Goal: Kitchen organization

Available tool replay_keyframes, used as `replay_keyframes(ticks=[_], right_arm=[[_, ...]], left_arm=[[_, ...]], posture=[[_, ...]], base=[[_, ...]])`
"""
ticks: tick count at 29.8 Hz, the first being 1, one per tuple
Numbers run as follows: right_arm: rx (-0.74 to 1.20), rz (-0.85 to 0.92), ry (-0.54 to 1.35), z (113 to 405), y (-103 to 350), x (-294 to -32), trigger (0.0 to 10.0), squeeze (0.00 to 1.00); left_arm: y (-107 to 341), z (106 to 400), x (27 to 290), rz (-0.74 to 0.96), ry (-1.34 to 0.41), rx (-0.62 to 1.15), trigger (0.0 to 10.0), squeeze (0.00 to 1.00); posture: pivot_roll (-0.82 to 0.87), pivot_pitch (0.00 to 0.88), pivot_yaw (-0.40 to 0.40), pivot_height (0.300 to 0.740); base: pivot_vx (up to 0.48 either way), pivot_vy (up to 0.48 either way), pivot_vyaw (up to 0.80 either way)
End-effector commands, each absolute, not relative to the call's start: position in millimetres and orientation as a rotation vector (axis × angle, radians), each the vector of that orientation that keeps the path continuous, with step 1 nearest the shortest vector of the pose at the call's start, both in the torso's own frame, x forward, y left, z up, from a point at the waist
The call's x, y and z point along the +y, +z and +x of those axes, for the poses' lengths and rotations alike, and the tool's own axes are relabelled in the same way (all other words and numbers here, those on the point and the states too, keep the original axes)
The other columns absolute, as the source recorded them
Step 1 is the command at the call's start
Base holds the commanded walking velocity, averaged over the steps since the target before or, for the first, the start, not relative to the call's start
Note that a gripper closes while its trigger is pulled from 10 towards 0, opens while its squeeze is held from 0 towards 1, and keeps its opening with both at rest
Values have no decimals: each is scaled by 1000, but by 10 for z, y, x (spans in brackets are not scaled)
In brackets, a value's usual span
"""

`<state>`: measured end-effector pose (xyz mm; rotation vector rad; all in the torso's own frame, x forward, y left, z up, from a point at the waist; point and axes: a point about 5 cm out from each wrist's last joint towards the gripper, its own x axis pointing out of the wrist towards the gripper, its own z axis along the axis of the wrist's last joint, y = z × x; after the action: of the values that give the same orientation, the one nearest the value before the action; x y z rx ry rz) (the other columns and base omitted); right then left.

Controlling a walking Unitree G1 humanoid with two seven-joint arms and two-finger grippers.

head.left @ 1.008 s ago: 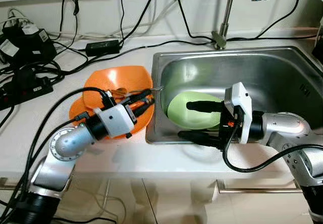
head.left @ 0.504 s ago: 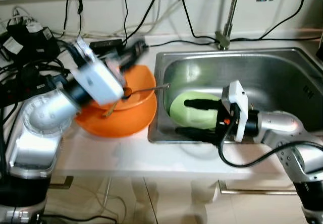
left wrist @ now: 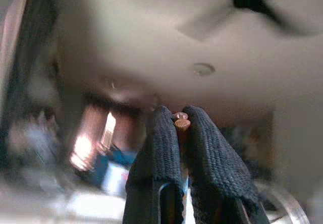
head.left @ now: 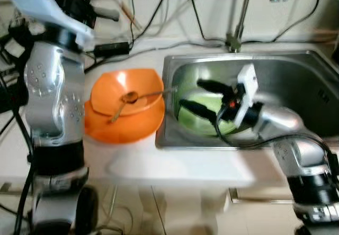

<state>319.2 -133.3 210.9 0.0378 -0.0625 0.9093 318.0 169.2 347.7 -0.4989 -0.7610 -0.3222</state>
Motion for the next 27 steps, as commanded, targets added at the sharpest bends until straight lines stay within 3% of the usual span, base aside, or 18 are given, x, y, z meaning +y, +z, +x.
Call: replay_keyframes(ticks=[1,3,8,12,17,27], right_arm=[[-76,83,856,3240,2137,-1353,10000,0],[-85,194,800,3285,2170,-1331,10000,0],[-86,307,756,3322,2191,-1315,10000,0],[-75,581,673,3418,2242,-1291,10000,0],[-96,786,720,3408,2378,-1193,10000,0],[-64,871,770,3370,2437,-1106,10000,0]], left_arm=[[3317,3284,1756,-753,-301,-669,0,0],[3199,3321,1700,-1048,-336,-615,0,0],[3069,3335,1598,-1200,-378,-538,0,0],[2789,3358,1435,-1387,-431,-362,0,0],[2602,3366,1295,-1432,-447,-270,0,0],[2553,3353,1225,-1453,-467,-221,0,0]], posture=[[-91,0,119,740],[-94,0,120,740],[-95,0,123,740],[-96,0,127,740],[-104,0,126,740],[-106,0,122,740]], base=[[0,0,0],[0,0,0],[0,0,0],[0,0,0],[0,0,0],[0,0,0]])
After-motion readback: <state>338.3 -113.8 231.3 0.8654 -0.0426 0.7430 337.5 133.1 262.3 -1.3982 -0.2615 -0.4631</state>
